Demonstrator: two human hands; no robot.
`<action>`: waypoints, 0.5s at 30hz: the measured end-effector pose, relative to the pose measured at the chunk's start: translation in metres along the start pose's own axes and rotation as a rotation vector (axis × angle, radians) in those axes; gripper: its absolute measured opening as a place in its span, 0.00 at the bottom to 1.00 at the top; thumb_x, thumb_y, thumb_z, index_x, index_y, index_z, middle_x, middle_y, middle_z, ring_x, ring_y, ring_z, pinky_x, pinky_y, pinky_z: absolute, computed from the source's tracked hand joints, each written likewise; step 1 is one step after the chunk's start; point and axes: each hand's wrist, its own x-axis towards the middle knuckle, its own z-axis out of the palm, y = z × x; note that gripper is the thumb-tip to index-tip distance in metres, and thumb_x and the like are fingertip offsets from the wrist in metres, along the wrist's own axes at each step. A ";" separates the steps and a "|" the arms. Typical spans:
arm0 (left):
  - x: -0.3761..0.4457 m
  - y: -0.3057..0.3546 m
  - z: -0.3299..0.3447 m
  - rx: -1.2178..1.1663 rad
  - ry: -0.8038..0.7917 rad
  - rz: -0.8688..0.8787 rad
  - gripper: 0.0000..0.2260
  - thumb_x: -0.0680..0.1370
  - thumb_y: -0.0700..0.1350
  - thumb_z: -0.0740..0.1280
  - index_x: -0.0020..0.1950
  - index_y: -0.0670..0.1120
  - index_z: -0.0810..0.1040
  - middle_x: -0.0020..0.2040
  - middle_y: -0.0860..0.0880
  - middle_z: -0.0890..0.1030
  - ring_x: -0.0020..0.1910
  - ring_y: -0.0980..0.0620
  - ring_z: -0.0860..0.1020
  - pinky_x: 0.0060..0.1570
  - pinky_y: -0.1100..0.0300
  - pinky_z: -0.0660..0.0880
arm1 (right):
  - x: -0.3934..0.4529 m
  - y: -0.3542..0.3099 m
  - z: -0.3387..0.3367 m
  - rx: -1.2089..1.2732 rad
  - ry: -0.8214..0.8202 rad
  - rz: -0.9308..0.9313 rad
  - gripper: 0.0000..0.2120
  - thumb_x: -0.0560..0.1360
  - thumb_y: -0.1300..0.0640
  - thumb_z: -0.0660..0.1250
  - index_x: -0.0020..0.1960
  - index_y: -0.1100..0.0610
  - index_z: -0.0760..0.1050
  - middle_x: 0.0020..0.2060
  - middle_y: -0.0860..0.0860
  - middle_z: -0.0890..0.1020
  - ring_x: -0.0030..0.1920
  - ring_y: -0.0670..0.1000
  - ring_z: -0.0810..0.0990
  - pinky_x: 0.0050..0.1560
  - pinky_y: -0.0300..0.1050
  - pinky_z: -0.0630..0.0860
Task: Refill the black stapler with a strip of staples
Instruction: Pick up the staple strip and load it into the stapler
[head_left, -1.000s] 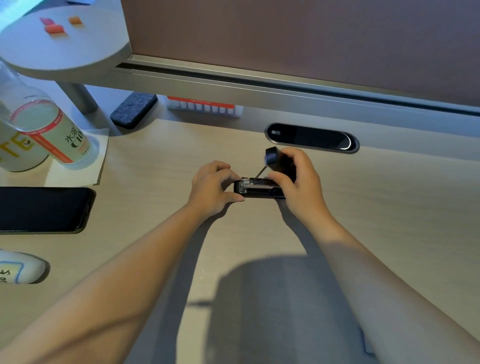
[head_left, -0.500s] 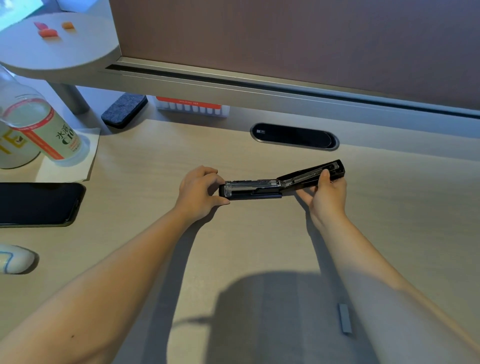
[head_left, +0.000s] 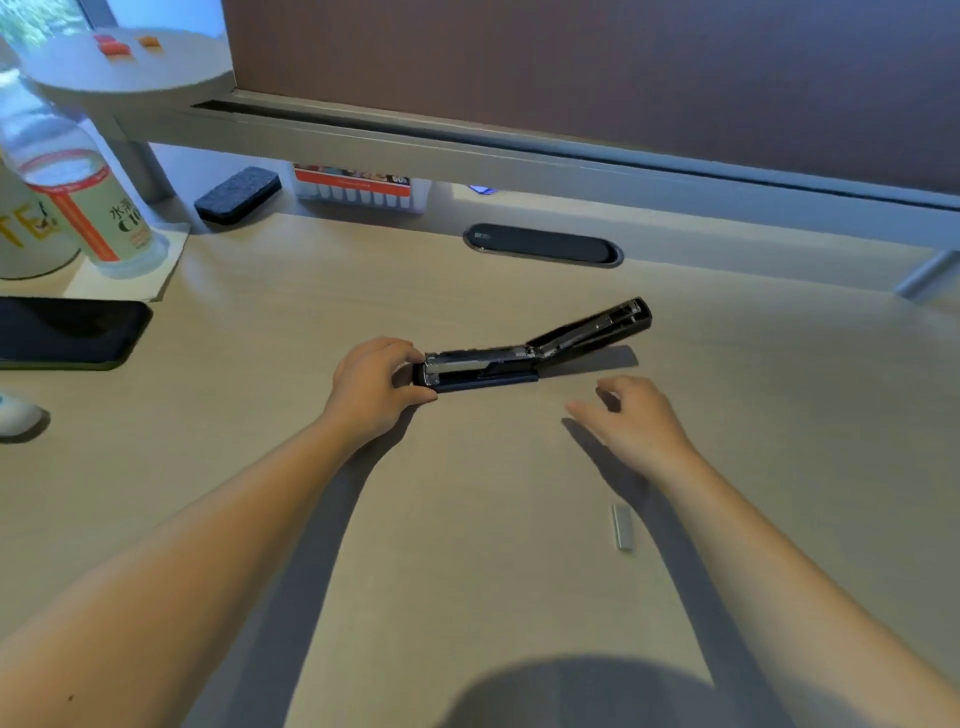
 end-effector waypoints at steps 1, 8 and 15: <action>-0.003 0.001 0.002 0.018 0.005 0.013 0.18 0.67 0.45 0.72 0.53 0.39 0.77 0.58 0.40 0.78 0.60 0.41 0.72 0.58 0.48 0.69 | -0.009 0.005 0.001 -0.079 -0.015 -0.021 0.17 0.69 0.45 0.65 0.48 0.58 0.74 0.51 0.58 0.76 0.55 0.58 0.74 0.52 0.51 0.72; -0.037 0.011 0.013 0.006 0.042 0.047 0.14 0.68 0.45 0.70 0.52 0.42 0.77 0.57 0.40 0.78 0.57 0.41 0.73 0.55 0.49 0.70 | -0.072 0.029 0.009 -0.294 0.042 -0.165 0.29 0.68 0.43 0.66 0.61 0.59 0.67 0.63 0.56 0.71 0.62 0.58 0.68 0.60 0.52 0.68; -0.074 0.021 0.016 -0.030 0.081 0.018 0.17 0.70 0.46 0.69 0.56 0.43 0.75 0.64 0.40 0.75 0.63 0.41 0.71 0.61 0.47 0.70 | -0.108 0.046 0.027 -0.164 0.326 -0.150 0.18 0.71 0.48 0.65 0.51 0.61 0.72 0.52 0.58 0.77 0.52 0.57 0.74 0.49 0.50 0.72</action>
